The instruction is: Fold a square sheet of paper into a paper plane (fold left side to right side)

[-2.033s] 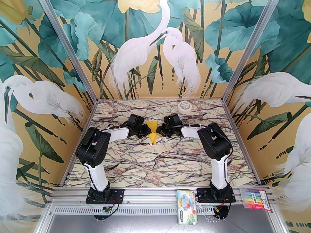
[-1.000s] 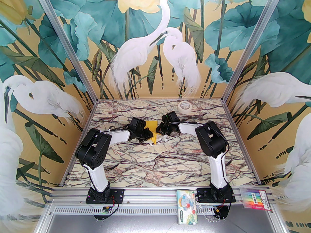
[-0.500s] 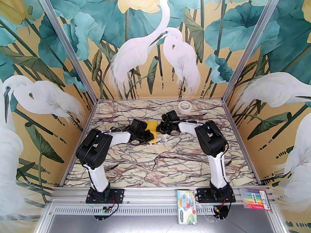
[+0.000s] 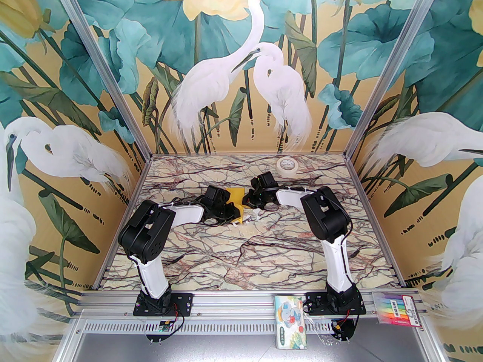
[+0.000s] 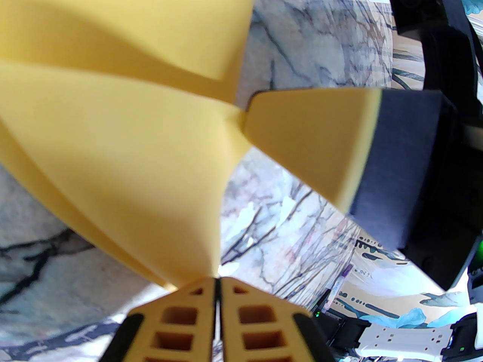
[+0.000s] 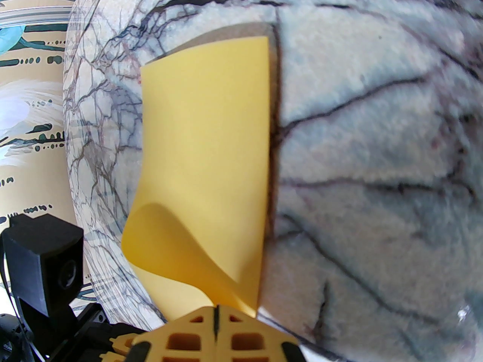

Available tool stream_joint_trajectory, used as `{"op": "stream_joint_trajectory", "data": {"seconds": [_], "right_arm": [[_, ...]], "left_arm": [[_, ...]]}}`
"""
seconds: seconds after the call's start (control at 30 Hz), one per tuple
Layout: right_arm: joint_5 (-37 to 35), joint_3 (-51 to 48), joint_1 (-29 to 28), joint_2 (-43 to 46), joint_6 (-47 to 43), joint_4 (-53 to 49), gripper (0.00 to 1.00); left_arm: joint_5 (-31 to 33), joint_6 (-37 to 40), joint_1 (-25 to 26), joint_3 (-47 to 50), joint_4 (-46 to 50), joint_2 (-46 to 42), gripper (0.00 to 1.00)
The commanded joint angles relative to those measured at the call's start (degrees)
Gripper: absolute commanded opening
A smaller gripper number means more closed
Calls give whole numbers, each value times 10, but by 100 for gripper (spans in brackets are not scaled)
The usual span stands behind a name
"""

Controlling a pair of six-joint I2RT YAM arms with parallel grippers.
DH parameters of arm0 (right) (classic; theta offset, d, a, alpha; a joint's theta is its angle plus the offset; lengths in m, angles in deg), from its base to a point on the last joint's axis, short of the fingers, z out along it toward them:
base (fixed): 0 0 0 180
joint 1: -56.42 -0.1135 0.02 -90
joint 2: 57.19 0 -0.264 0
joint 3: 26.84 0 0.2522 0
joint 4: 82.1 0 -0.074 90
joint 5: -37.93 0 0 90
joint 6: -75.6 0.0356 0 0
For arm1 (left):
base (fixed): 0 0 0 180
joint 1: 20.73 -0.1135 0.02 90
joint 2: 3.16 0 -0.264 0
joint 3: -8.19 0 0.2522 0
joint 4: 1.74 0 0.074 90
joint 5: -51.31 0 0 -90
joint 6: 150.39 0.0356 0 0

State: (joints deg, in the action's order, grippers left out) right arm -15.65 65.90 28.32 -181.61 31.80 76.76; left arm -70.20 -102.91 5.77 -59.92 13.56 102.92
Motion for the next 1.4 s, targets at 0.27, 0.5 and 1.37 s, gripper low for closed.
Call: {"op": "stream_joint_trajectory", "data": {"seconds": [0.27, 0.5, 1.37], "right_arm": [[-5, 12, 4, -11, -12, -4, 0], [-5, 9, 4, -12, -10, -2, 0], [-6, 15, 4, -21, -11, -5, 0]], "left_arm": [[-16, -5, 7, 9, -14, 15, 10], [-18, -5, 7, 12, -14, 21, 10], [-24, -8, 15, 15, -19, 27, 11]]}}
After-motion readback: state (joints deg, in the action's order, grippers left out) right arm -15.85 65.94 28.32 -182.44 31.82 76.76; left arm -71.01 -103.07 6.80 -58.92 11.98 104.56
